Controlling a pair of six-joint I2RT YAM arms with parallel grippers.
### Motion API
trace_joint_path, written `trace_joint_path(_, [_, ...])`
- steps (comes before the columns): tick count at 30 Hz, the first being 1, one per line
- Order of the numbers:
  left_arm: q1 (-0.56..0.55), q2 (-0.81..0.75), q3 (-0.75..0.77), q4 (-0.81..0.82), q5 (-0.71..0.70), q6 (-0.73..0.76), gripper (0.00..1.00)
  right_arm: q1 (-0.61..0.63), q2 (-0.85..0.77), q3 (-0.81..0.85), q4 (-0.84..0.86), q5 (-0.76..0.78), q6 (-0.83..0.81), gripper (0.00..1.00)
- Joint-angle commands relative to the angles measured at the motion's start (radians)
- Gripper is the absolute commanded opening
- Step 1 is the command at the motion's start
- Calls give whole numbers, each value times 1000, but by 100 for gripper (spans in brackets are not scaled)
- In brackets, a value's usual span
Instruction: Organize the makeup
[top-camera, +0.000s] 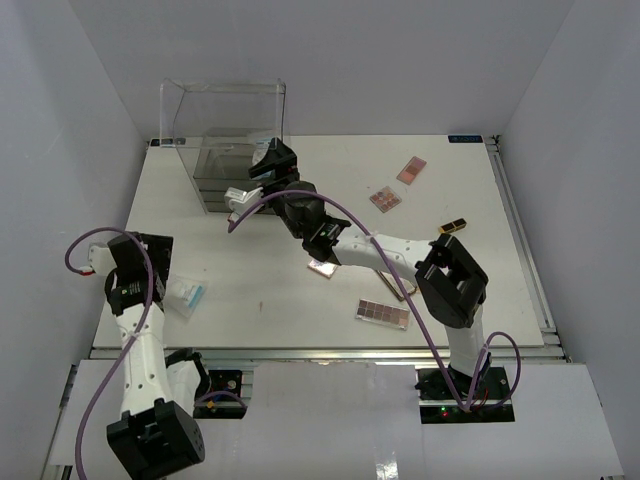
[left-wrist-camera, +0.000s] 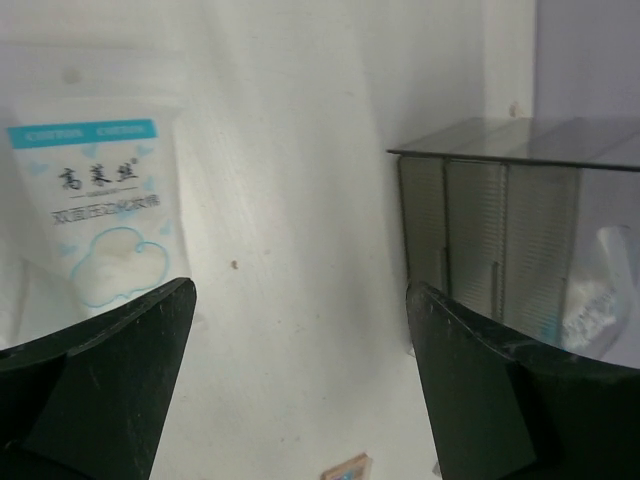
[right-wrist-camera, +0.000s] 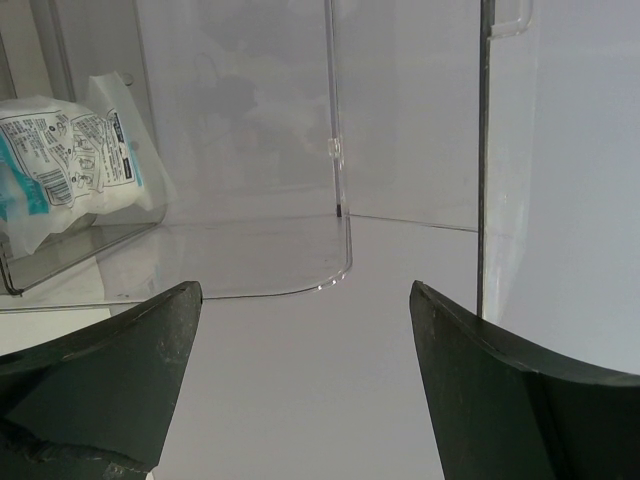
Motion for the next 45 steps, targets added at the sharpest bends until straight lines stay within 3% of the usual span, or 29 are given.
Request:
trace_joint_path(1, [5, 215, 92, -161, -150, 69, 96, -1, -7, 0, 111, -4, -6, 91])
trace_joint_path(6, [3, 432, 155, -249, -144, 48, 96, 1, -11, -7, 104, -5, -10, 91])
trace_joint_path(13, [4, 505, 125, -195, -140, 25, 93, 4, -14, -16, 105, -5, -10, 91])
trace_joint_path(14, [5, 516, 130, -193, -139, 25, 88, 3, -14, -18, 106, -6, -9, 91])
trace_joint_path(19, [5, 571, 141, -186, -115, 26, 42, 6, -17, -24, 105, -7, -9, 91])
trace_joint_path(23, [3, 496, 118, -139, -65, 44, 30, 7, -25, -33, 110, -10, -7, 91])
trace_joint_path(27, [3, 347, 98, -75, 35, 88, 24, 6, -30, -41, 114, -11, -7, 91])
trace_joint_path(32, [3, 34, 38, 111, 287, 195, 14, 6, -35, -48, 122, -13, -6, 91])
trace_joint_path(35, [3, -60, -19, 263, 474, 177, 6, 6, -37, -50, 125, -11, -6, 90])
trace_joint_path(39, [3, -68, -152, 646, 759, 67, 2, 7, -36, -49, 129, -9, -8, 91])
trace_joint_path(45, [3, 12, -191, 875, 815, -5, 2, 6, -38, -35, 129, -8, -6, 91])
